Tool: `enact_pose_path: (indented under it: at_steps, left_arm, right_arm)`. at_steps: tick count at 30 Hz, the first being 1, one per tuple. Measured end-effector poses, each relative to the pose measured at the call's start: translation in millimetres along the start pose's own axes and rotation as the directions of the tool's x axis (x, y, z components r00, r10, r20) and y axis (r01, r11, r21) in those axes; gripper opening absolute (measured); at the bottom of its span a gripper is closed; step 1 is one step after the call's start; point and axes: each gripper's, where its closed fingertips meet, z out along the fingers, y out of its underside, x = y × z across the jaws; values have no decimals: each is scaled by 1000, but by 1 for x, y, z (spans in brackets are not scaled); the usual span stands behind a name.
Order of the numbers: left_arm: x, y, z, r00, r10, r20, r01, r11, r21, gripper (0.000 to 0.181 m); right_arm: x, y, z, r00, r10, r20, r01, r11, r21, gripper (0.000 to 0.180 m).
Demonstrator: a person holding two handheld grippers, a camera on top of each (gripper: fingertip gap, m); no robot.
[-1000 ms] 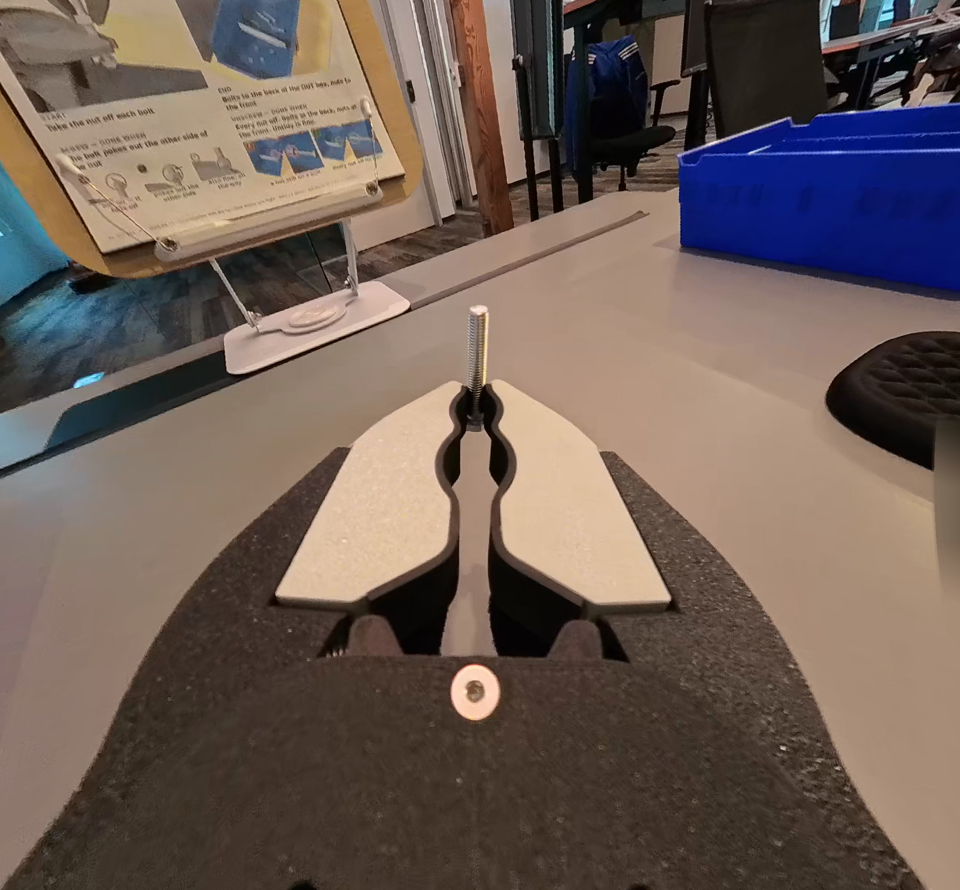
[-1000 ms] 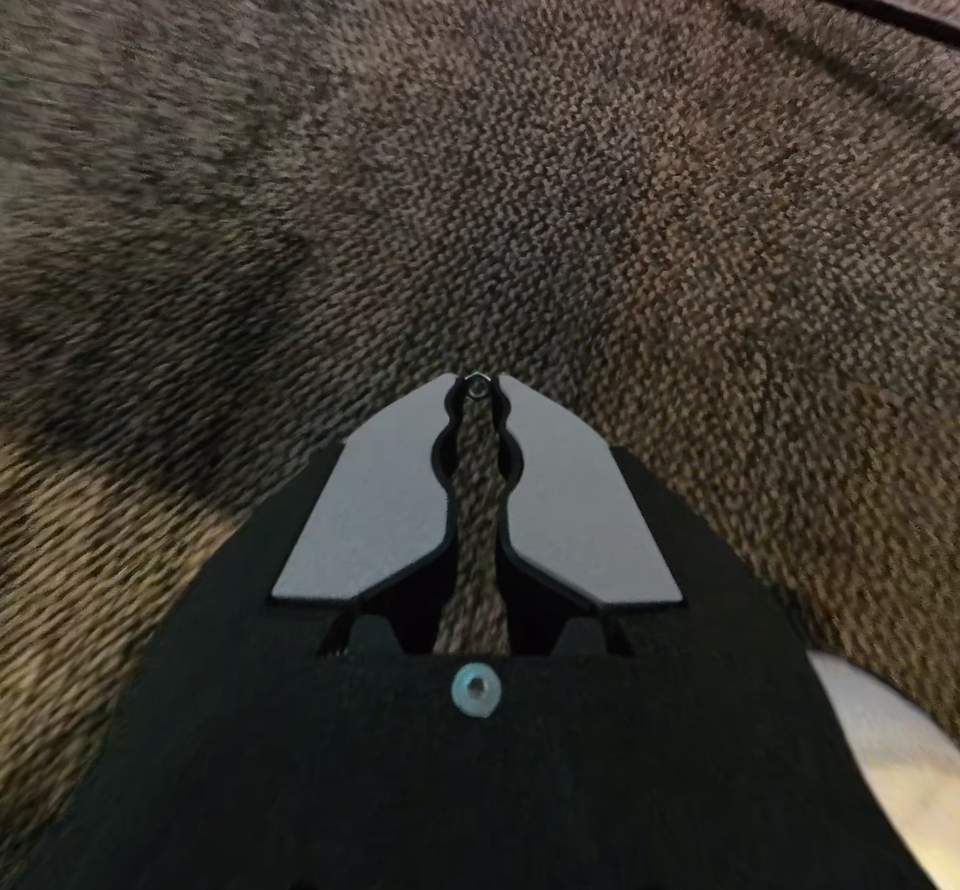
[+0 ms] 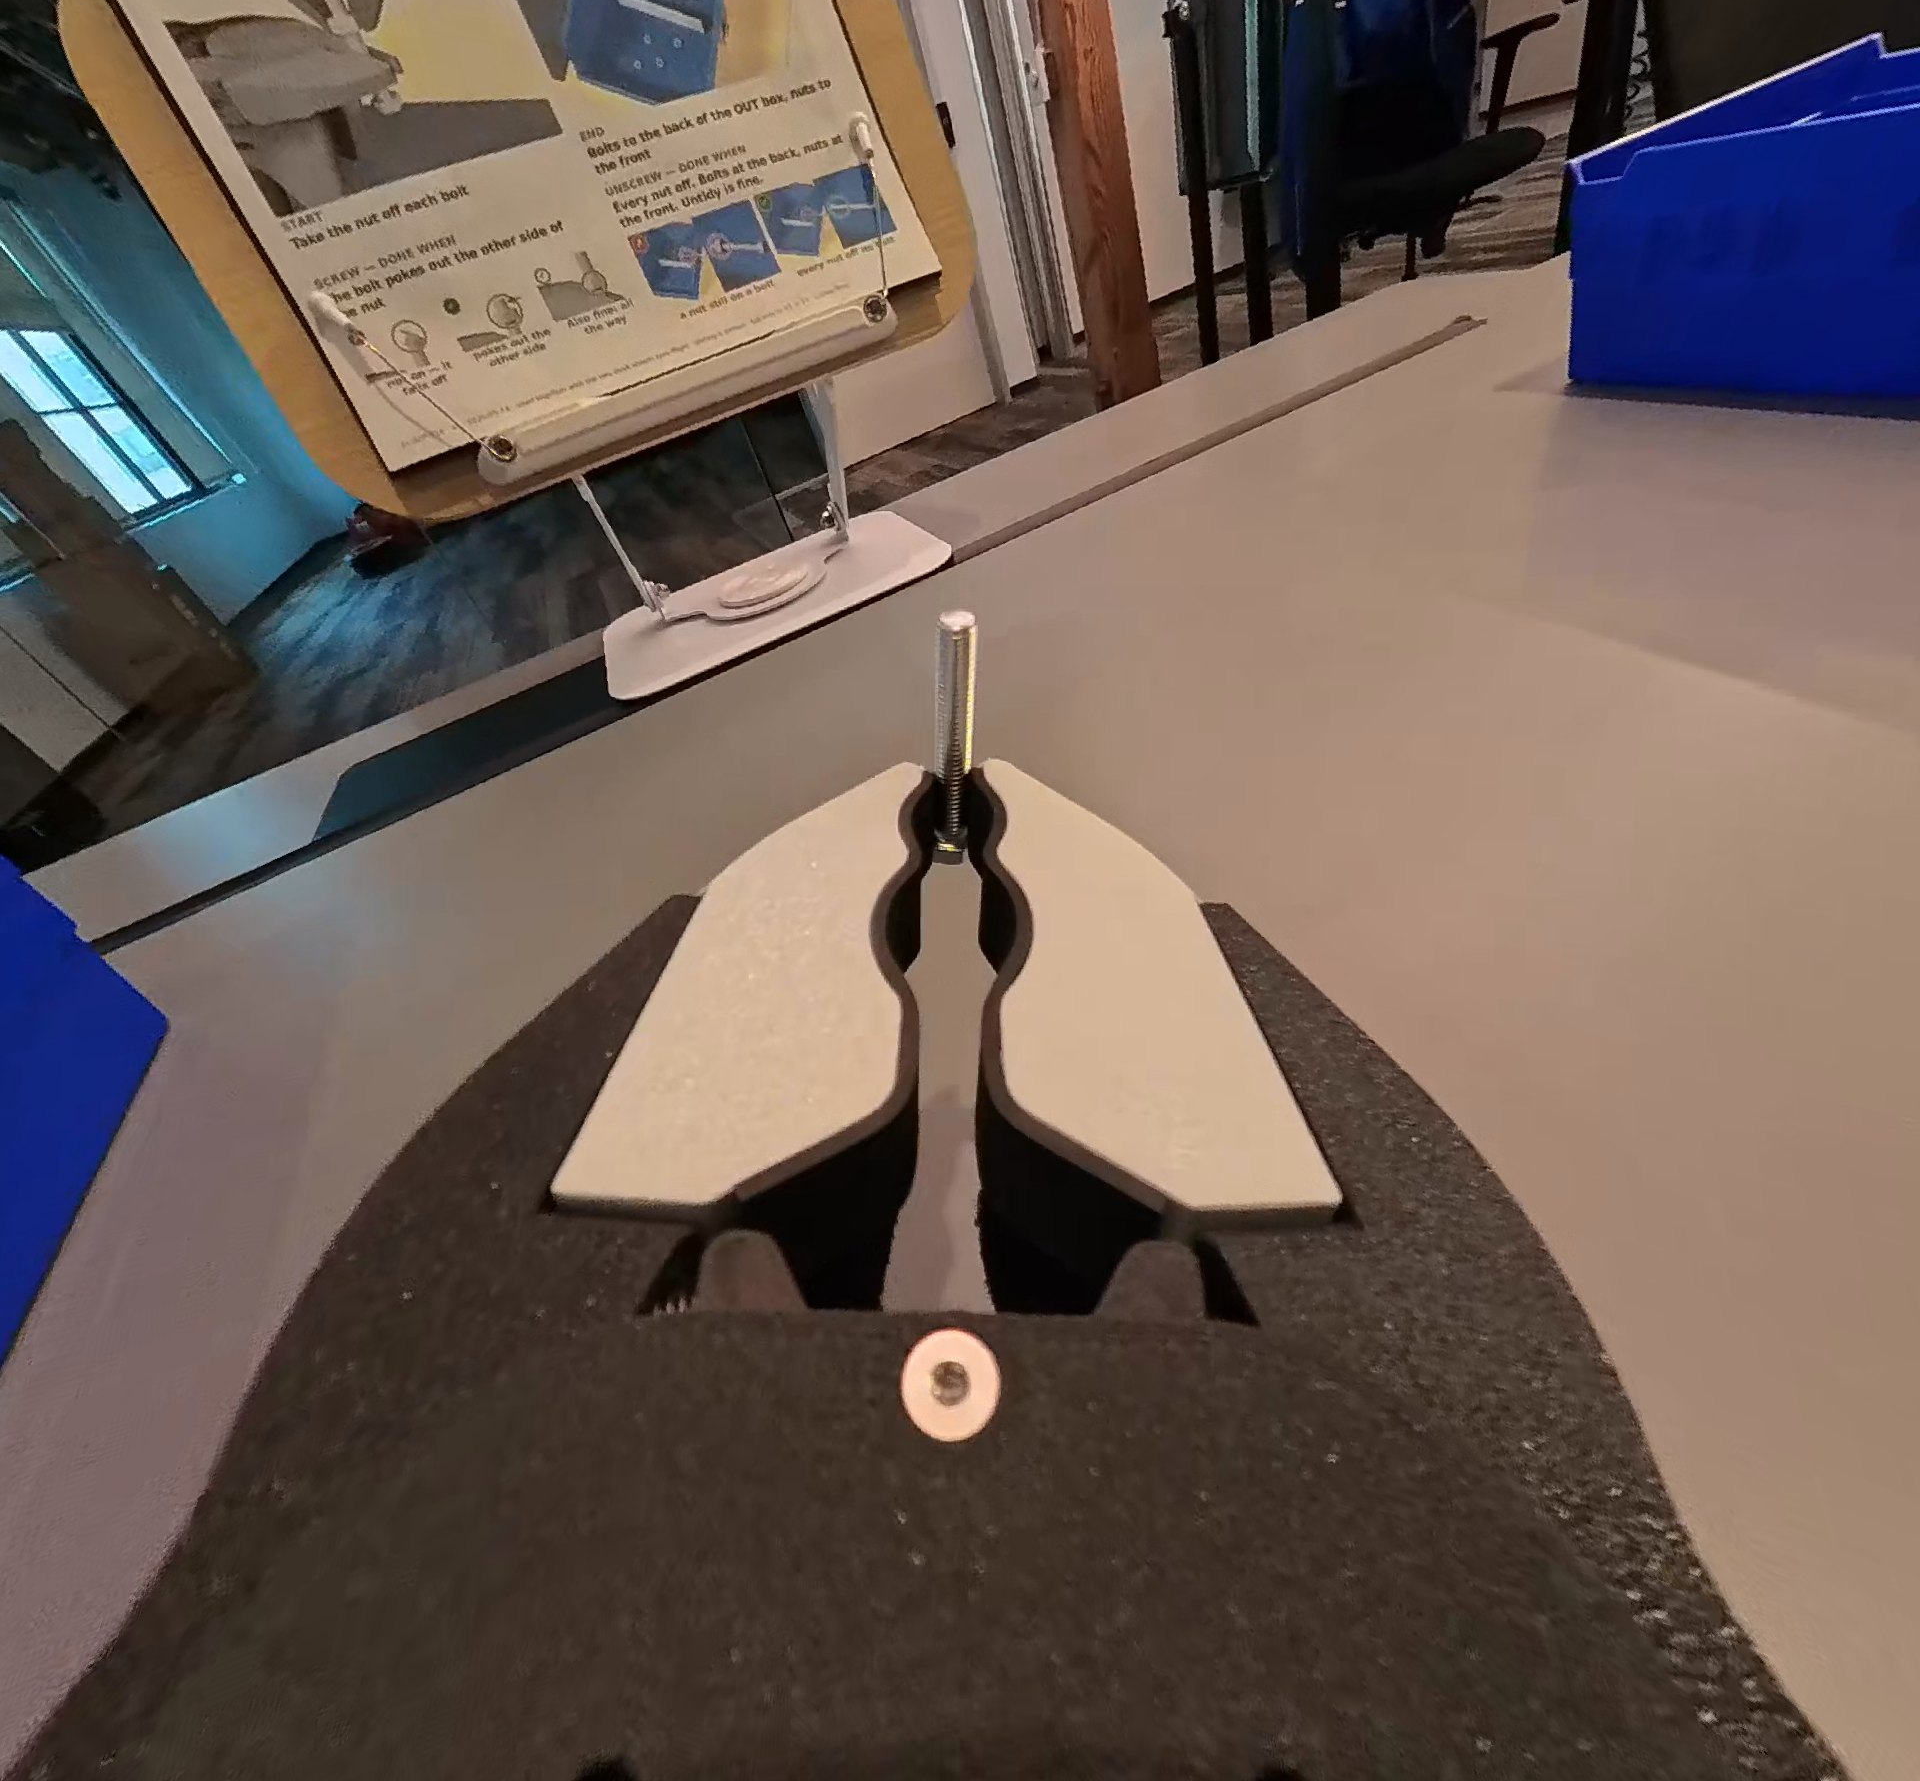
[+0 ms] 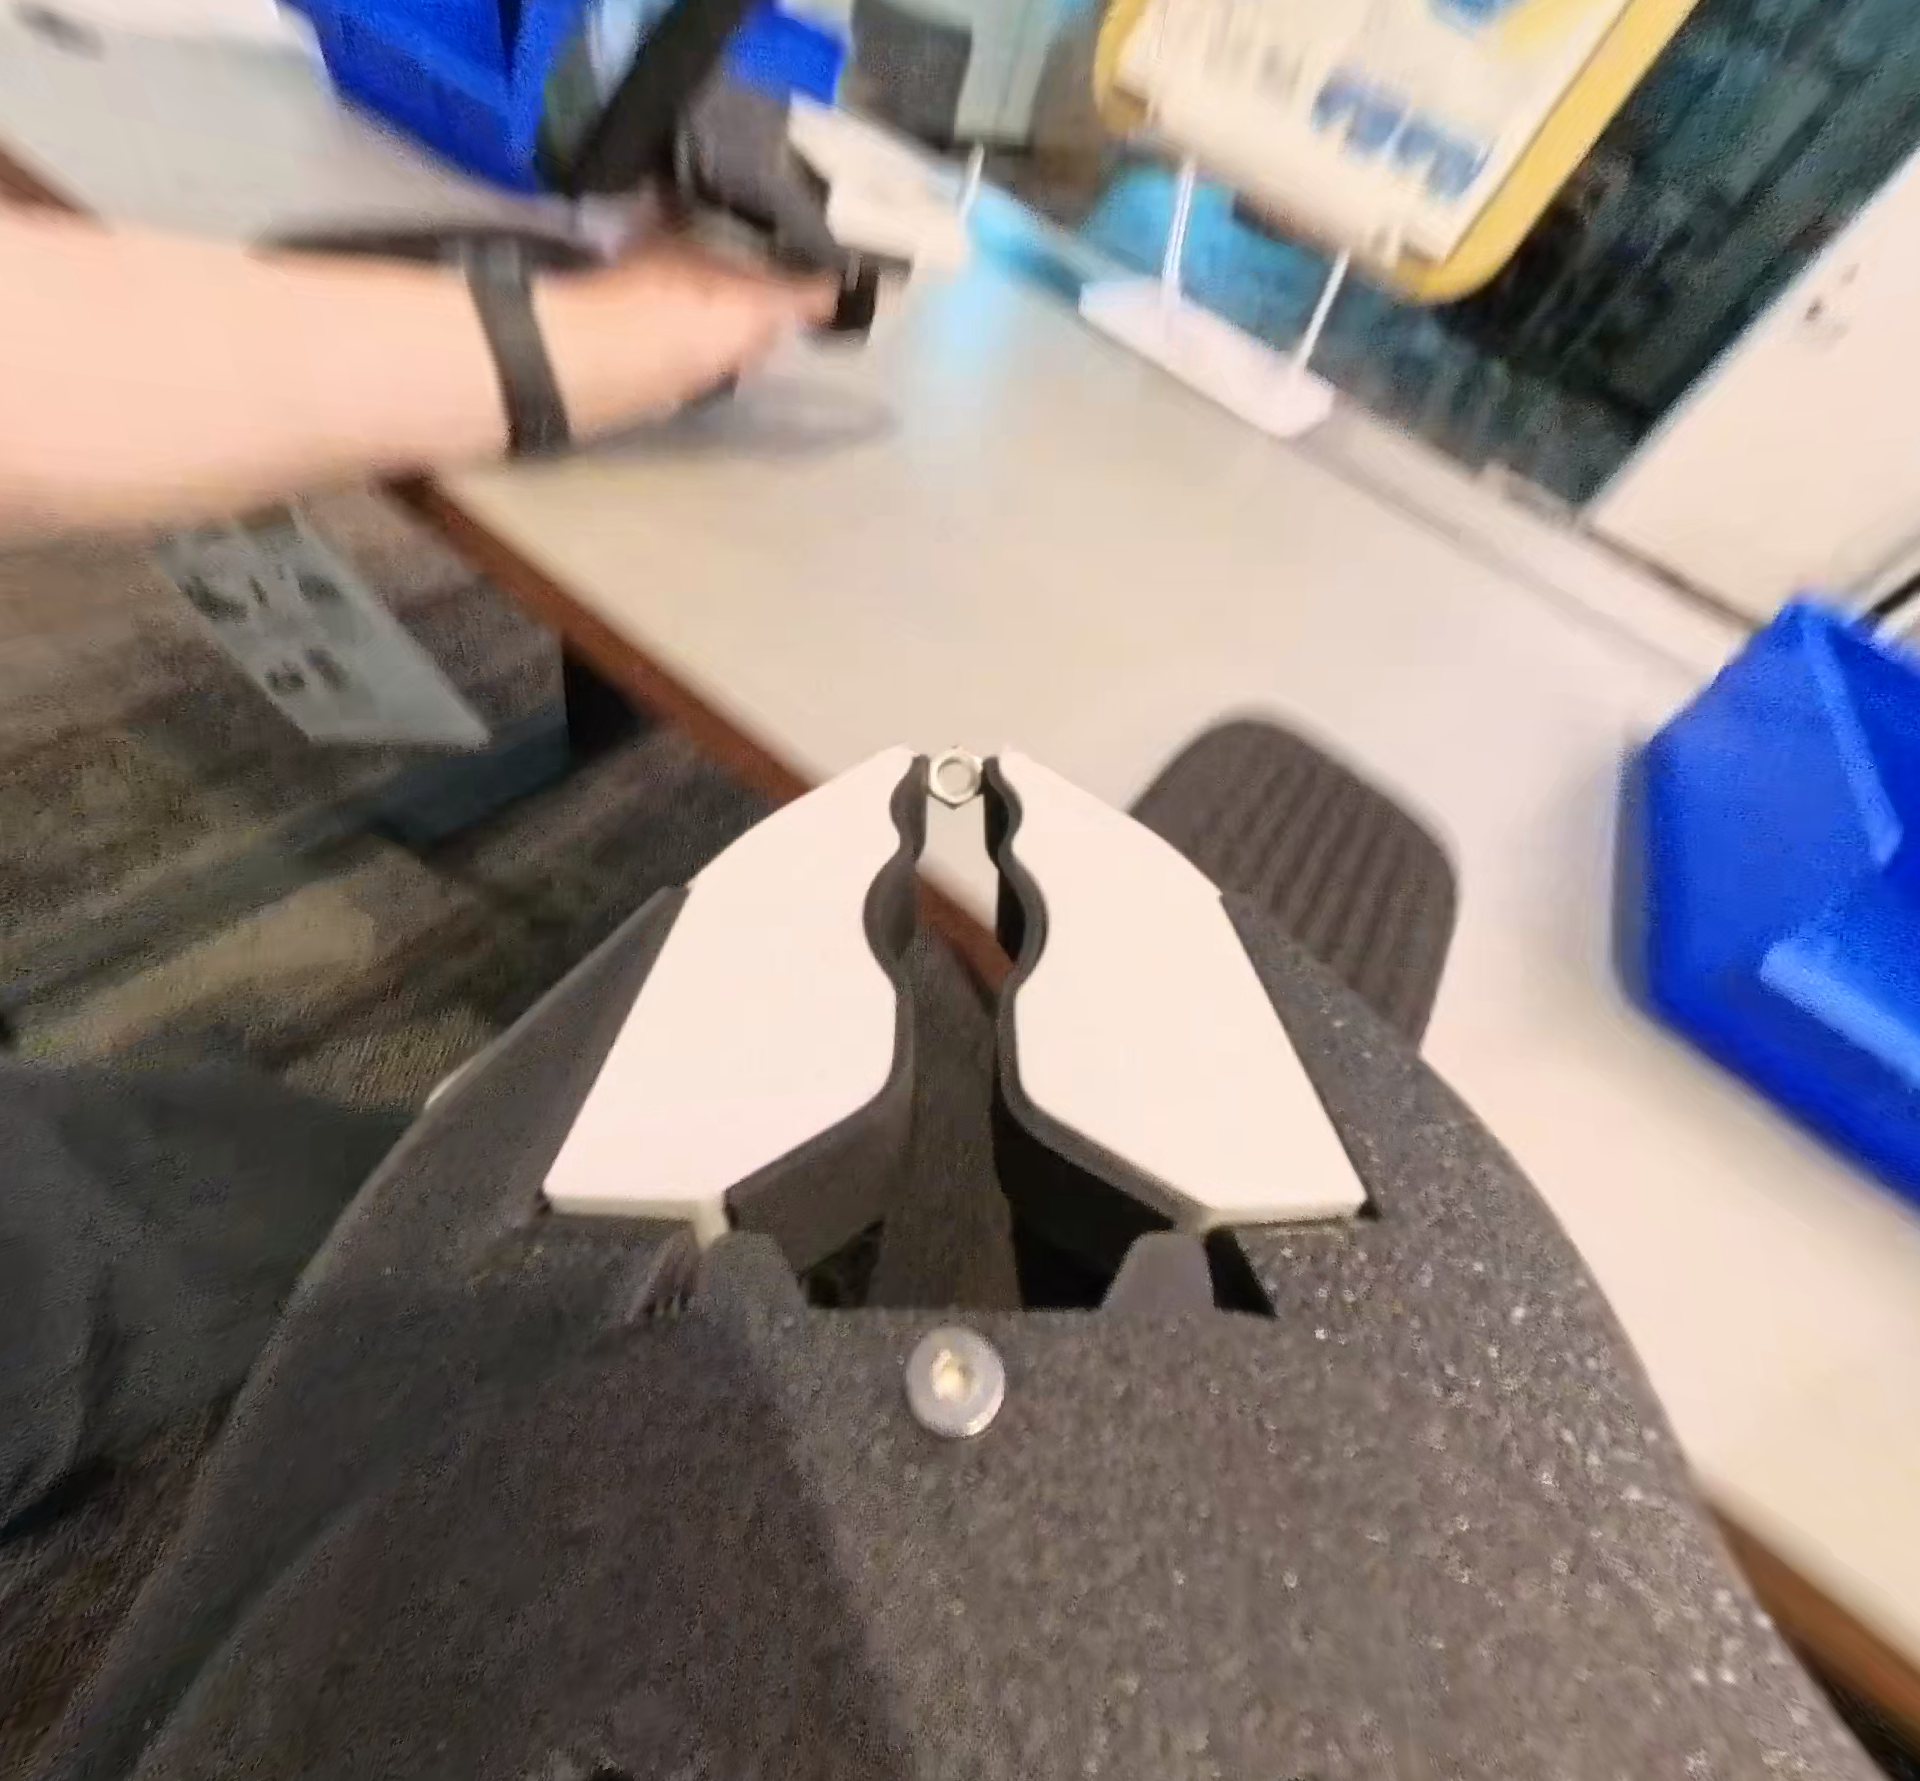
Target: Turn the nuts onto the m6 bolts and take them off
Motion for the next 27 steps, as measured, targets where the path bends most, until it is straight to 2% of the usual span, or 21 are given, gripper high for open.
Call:
enact_pose_path:
  at_steps: [4,7,9,12,14,16,18,21,24,27]
  left_arm:
    - [1,1,1,1000,5,0,-5,1000,-3,5]
    - [-1,-1,0,1000,22,21,-23,1000,10,5]
    - [-3,1,1,1000,10,27,-10,1000,6,5]
    - [-4,7,3,999,-36,14,36,999,-14,5]
    - [-8,10,3,998,-52,27,52,998,-21,5]
    - [-12,10,4,997,-65,42,66,998,-19,5]
    - [-13,10,4,997,-67,45,68,998,-15,5]
    - [-11,9,3,997,-63,37,63,998,-12,5]
    - [-11,9,1,998,-49,42,49,999,-3,5]
    - [-13,12,1,998,-35,55,35,999,-14,5]
  right_arm:
    - [61,-102,51,999,-46,8,44,985,168,10]
    - [100,-145,113,997,-71,33,61,971,231,10]
    - [116,-156,161,993,-86,83,61,961,268,10]
    - [132,-137,232,988,-55,148,13,963,269,10]
    - [137,-111,272,985,-24,170,-16,972,233,10]
    - [128,-88,302,964,-39,263,-13,981,196,10]
    - [102,-77,311,887,-96,452,14,983,181,10]
    - [78,-68,307,753,-147,642,62,986,153,10]
    - [75,-64,303,668,-159,727,77,986,145,10]
    - [79,-65,303,623,-168,764,80,985,152,10]
